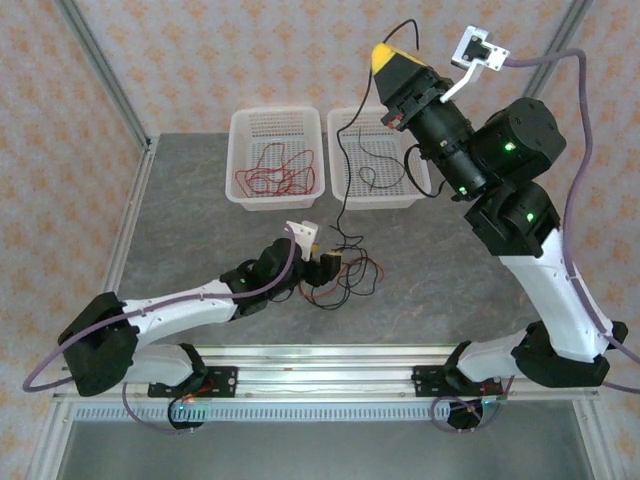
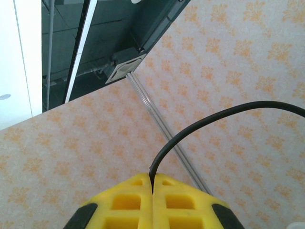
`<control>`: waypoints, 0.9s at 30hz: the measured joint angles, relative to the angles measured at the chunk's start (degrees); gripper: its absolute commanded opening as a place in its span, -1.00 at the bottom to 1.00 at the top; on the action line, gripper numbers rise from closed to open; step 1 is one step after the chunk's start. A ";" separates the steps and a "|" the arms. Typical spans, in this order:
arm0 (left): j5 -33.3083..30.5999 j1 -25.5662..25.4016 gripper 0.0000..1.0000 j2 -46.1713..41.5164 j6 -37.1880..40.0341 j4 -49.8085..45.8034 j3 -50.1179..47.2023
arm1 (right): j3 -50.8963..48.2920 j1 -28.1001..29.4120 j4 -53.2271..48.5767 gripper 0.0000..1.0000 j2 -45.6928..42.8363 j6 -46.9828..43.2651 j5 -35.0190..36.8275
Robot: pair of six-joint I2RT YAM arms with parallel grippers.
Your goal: Untangle the cables
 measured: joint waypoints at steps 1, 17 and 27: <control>-0.28 0.02 0.40 0.68 0.00 0.85 0.00 | 0.00 0.00 0.00 -1.00 0.07 0.00 -0.02; -4.31 0.02 -0.39 18.14 -2.36 14.01 0.68 | 0.11 0.00 0.02 -1.00 0.11 0.17 -0.20; -7.26 0.00 -1.00 22.36 -3.89 17.11 1.86 | 0.11 0.00 0.02 -1.00 -0.39 0.42 -0.11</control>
